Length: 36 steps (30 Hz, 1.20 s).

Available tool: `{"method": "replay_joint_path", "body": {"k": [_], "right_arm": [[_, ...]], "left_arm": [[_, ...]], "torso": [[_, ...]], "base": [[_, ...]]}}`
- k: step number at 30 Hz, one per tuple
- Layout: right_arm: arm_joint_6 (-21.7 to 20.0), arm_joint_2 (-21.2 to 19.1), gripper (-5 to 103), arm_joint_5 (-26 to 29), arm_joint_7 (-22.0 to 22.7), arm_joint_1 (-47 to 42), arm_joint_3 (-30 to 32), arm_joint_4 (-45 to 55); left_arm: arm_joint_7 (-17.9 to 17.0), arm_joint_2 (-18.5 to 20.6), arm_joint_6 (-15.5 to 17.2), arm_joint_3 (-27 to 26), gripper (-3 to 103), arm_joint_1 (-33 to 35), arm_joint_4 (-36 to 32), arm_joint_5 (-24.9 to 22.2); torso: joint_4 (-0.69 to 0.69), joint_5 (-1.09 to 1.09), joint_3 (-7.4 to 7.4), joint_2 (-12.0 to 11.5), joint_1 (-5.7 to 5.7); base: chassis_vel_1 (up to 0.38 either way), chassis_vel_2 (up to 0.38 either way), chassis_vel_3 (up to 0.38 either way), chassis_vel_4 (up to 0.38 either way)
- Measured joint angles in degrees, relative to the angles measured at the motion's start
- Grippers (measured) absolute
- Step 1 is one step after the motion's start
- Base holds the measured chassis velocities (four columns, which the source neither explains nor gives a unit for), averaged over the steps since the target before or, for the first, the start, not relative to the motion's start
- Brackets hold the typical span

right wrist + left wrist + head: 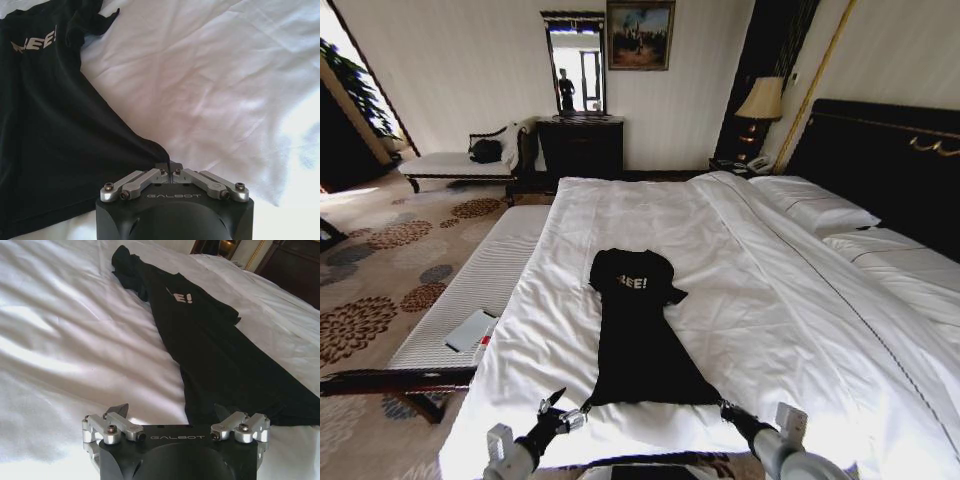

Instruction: Fold the clothes on the bed.

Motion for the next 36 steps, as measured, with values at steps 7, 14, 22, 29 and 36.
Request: {"method": "replay_joint_path", "body": {"k": [7,14,22,29,36], "right_arm": [[0.0,-0.7,0,0.8,0.3,0.9,1.4,-1.6],[0.0,-1.6,0,2.0,0.6,0.1,3.8,-1.2],[-0.1,-1.4,0,1.7,0.9,0.1,3.3,-1.0],[-0.2,-2.0,0,1.8,0.9,-0.2,3.9,-0.3],[-0.2,-2.4,0,2.0,1.0,-0.2,4.3,0.0]], "left_arm": [[0.0,-1.3,0.7,3.2,98,-4.5,3.0,-0.8],[0.0,-1.5,1.3,6.5,98,-6.8,2.3,-1.1],[0.0,-1.8,2.6,10.4,98,-7.6,1.6,-2.9],[0.0,-3.0,3.1,14.4,98,-8.3,2.3,-2.5],[0.0,-3.8,3.1,13.9,80,-9.0,2.4,-2.4]], "torso": [[-0.01,-0.01,0.0,0.0,0.0],[-0.01,0.0,0.0,0.0,0.01],[-0.01,0.0,0.0,0.0,0.01],[0.0,-0.01,0.0,0.0,0.0],[-0.01,0.0,0.0,0.0,0.01]], "base": [[0.0,0.0,0.0,0.0],[0.0,0.0,0.0,0.0],[0.0,0.0,0.0,0.0],[0.0,0.0,0.0,0.0],[0.0,0.0,0.0,0.0]]}}
